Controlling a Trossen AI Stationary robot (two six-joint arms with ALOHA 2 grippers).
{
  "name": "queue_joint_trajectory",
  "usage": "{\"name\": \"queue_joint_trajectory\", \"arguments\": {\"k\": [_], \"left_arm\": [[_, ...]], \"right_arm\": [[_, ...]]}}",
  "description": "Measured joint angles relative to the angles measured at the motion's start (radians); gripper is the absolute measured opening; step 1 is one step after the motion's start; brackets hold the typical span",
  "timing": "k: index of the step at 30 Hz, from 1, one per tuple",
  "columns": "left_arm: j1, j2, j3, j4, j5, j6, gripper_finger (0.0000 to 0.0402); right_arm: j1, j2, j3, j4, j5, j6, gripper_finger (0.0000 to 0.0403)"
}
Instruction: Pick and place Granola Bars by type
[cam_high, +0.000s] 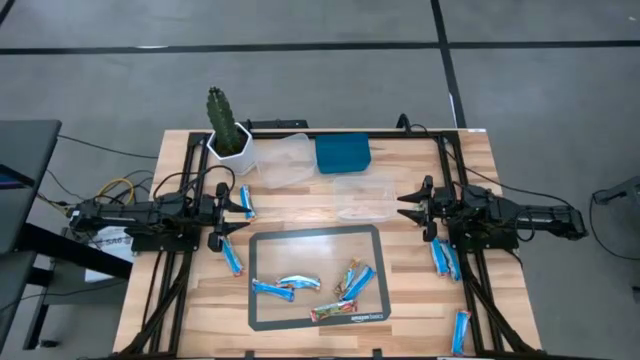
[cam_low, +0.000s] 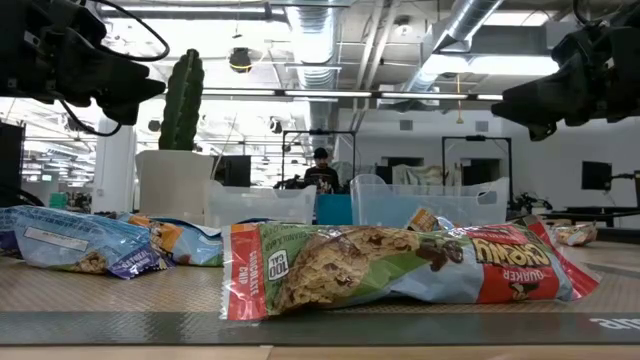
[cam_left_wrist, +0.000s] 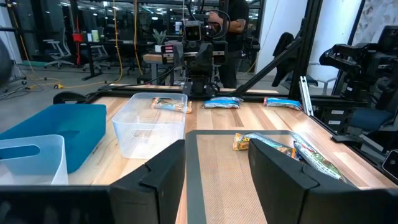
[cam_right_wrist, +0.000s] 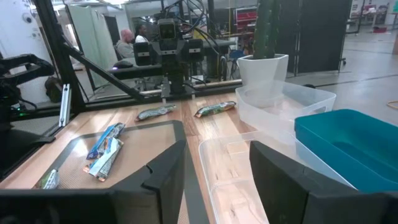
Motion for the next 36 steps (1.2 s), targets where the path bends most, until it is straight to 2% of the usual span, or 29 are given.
{"name": "queue_joint_trajectory", "arguments": {"k": [15, 20, 24, 30, 36], "left_arm": [[0.0, 0.0, 0.0, 0.0, 0.001, 0.0, 0.0168], [-0.001, 0.0, 0.0, 0.001, 0.051, 0.001, 0.0168], [-0.001, 0.0, 0.0, 0.004, 0.039, 0.002, 0.0168], [-0.001, 0.004, 0.013, -0.033, -0.037, 0.023, 0.0168], [-0.001, 0.108, 0.104, -0.19, -0.228, 0.028, 0.0168]], "right_arm": [[0.0, 0.0, 0.0, 0.0, 0.0, 0.0, 0.017], [0.0, 0.0, 0.0, 0.0, 0.0, 0.0, 0.017], [0.0, 0.0, 0.0, 0.0, 0.0, 0.0, 0.017], [0.0, 0.0, 0.0, 0.0, 0.0, 0.0, 0.017], [0.0, 0.0, 0.0, 0.0, 0.0, 0.0, 0.017]]}}
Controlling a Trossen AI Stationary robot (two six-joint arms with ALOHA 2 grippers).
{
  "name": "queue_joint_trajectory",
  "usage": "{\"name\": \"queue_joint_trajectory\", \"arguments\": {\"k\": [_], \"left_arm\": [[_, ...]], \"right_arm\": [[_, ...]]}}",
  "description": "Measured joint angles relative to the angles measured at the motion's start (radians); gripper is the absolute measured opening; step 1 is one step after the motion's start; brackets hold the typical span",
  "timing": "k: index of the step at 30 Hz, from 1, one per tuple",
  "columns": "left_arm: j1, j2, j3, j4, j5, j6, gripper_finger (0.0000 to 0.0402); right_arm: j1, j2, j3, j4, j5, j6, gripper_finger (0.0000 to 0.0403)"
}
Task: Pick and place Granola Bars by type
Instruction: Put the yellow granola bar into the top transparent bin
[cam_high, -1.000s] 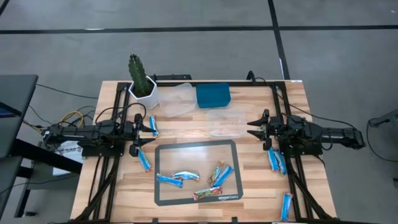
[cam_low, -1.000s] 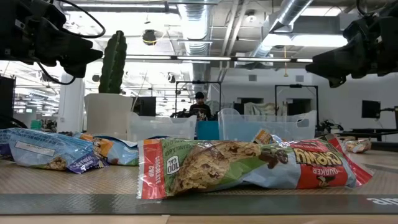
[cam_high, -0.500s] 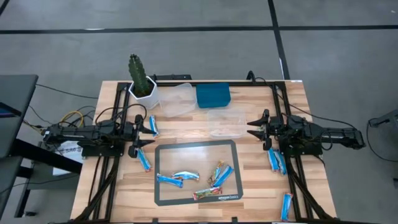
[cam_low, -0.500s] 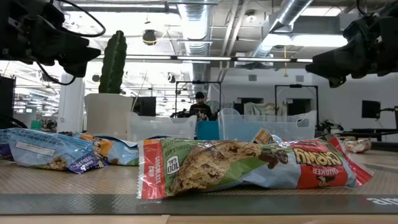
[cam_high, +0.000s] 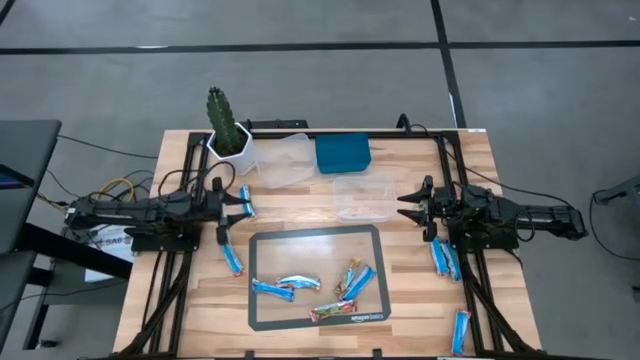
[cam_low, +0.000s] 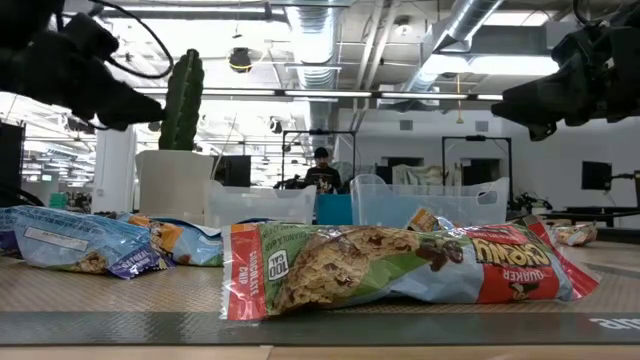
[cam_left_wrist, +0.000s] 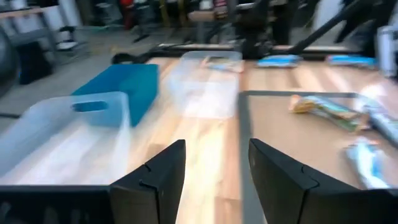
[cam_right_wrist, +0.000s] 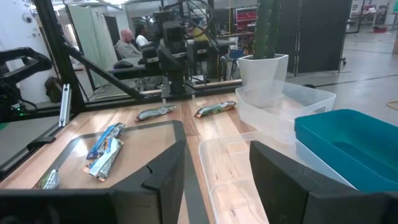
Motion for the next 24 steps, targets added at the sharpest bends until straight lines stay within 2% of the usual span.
{"name": "queue_joint_trajectory", "arguments": {"k": [6, 11, 18, 24], "left_arm": [[0.0, 0.194, 0.096, -0.05, -0.156, -0.071, 0.0168], [0.001, 0.375, 0.201, -0.142, -0.292, -0.319, 0.0168], [0.001, 0.613, 0.375, -0.43, -0.313, -0.617, 0.0168], [0.001, 0.768, 0.421, -0.594, -0.302, -0.825, 0.0168]], "right_arm": [[0.0, 0.0, 0.0, 0.0, 0.0, 0.0, 0.017], [0.0, 0.0, 0.0, 0.0, 0.0, 0.0, 0.017], [0.0, 0.0, 0.0, 0.0, 0.0, 0.0, 0.017], [0.0, 0.0, 0.0, 0.0, 0.0, 0.0, 0.017]]}}
